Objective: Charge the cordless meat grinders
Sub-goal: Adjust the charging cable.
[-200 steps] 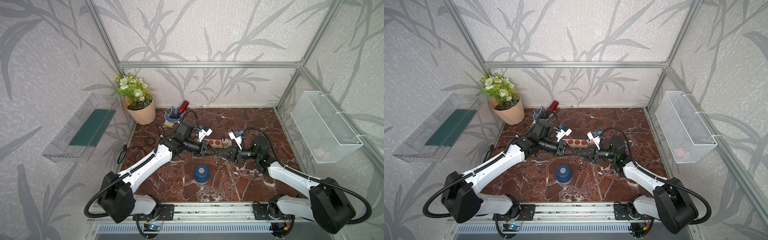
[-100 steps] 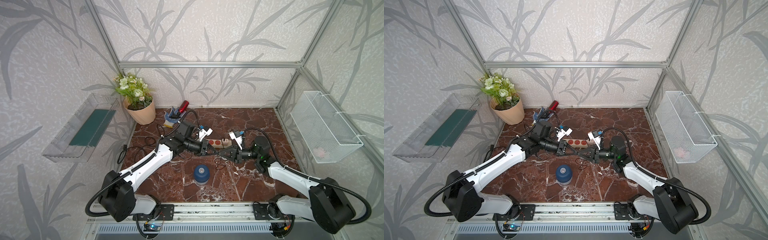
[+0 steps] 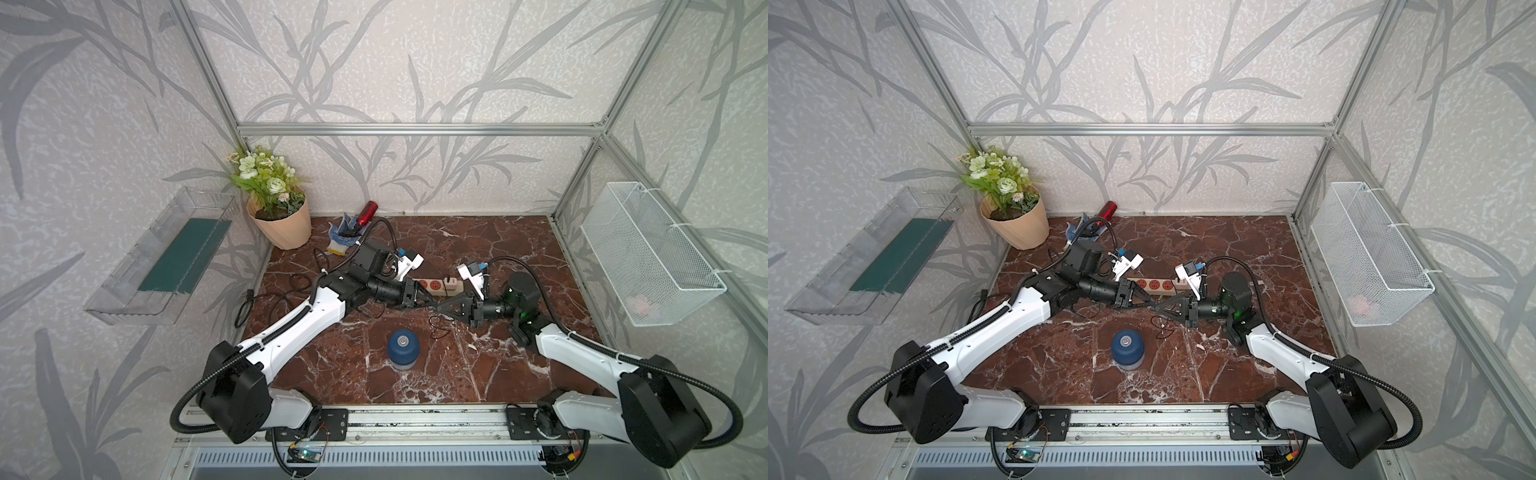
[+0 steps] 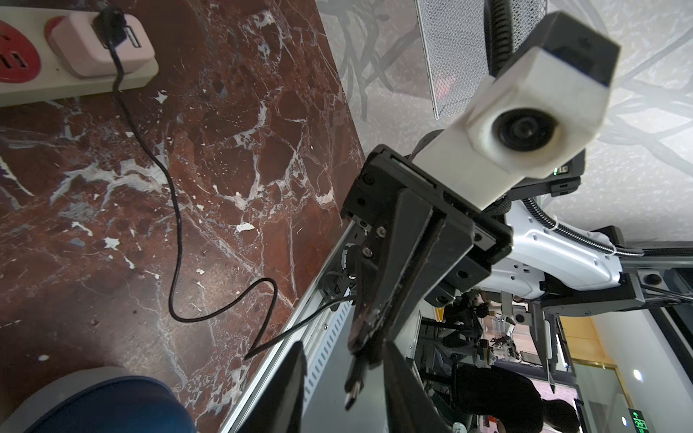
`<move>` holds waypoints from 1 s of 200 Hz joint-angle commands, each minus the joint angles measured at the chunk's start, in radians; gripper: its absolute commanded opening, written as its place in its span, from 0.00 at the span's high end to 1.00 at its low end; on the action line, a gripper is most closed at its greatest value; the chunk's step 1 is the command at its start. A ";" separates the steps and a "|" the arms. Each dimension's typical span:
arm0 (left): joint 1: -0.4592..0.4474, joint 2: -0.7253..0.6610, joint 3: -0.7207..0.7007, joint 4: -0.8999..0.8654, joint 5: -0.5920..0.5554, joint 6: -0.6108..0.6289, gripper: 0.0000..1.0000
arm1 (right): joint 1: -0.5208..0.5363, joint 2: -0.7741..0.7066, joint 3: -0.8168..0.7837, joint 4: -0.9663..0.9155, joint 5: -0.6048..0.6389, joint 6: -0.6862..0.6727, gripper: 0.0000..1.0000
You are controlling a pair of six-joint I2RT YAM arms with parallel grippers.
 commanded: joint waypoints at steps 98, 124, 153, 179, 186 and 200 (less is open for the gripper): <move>0.011 -0.059 -0.004 -0.050 -0.006 0.003 0.54 | -0.017 -0.048 0.036 -0.076 0.038 -0.038 1.00; 0.007 -0.047 -0.047 0.058 0.039 -0.049 0.57 | -0.017 -0.038 0.037 -0.039 0.034 -0.013 1.00; 0.002 -0.036 -0.057 0.077 0.043 -0.045 0.59 | -0.016 -0.016 0.034 -0.004 0.032 0.014 1.00; 0.000 -0.039 -0.058 0.099 0.048 -0.050 0.64 | -0.017 0.005 0.031 0.023 0.027 0.032 1.00; -0.002 -0.036 -0.056 0.099 0.048 -0.051 0.66 | -0.017 0.010 0.031 0.023 0.026 0.040 1.00; -0.003 -0.029 -0.054 0.101 0.054 -0.049 0.69 | -0.017 0.020 0.029 0.065 0.026 0.048 1.00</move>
